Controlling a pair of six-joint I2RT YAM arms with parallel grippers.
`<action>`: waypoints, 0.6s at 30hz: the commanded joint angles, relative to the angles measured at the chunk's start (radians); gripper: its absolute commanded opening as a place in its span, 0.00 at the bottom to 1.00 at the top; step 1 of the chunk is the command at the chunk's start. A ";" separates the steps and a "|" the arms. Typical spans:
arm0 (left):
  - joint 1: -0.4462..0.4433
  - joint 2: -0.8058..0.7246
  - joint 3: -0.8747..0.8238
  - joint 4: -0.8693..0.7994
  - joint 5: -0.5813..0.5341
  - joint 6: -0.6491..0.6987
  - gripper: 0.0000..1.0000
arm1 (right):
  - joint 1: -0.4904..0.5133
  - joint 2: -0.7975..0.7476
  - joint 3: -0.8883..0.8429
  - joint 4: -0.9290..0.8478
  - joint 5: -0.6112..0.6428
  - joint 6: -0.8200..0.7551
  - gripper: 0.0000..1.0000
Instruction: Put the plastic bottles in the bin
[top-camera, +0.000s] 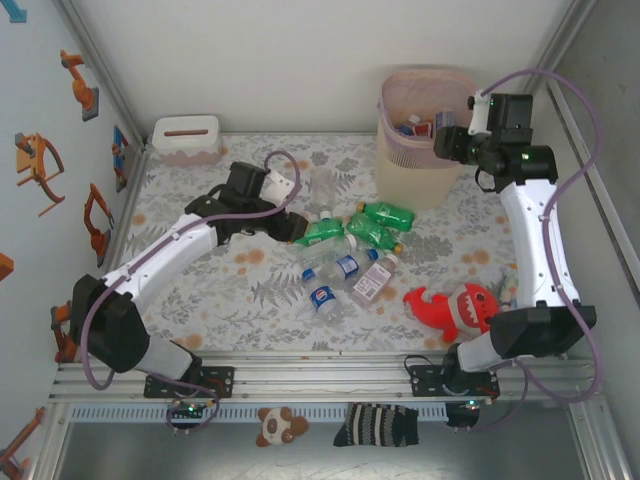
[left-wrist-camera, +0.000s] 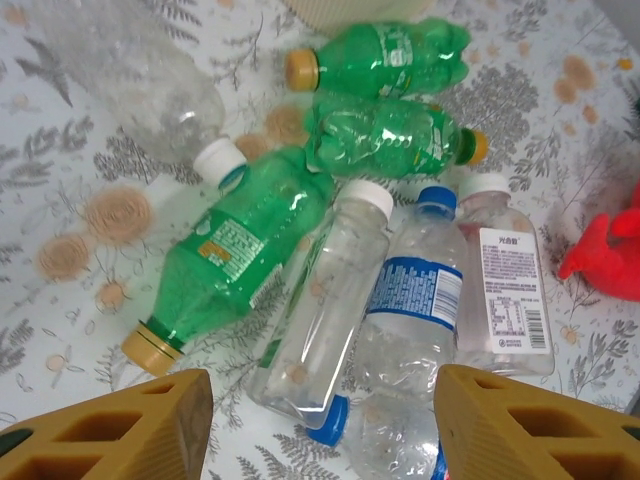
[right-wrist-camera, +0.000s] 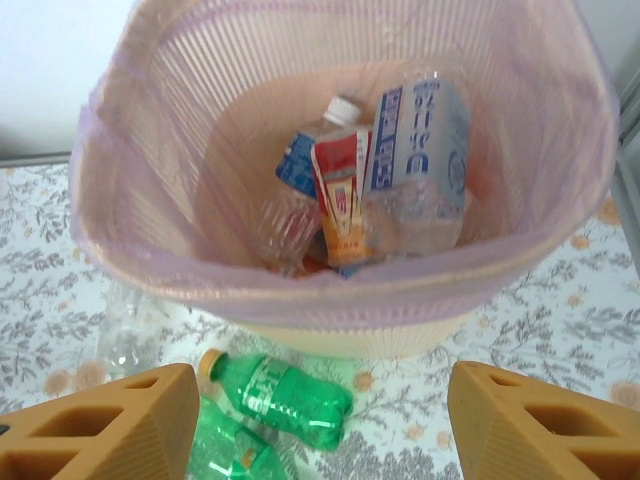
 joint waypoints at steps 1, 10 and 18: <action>-0.057 -0.002 -0.015 -0.003 -0.064 -0.082 0.60 | -0.006 -0.054 -0.065 0.042 -0.016 0.030 0.65; -0.133 0.070 -0.002 -0.127 -0.125 0.346 0.61 | -0.005 -0.113 -0.177 0.037 -0.002 0.022 0.65; -0.132 0.225 0.091 -0.209 -0.135 0.543 0.62 | -0.005 -0.140 -0.185 0.039 0.007 0.022 0.65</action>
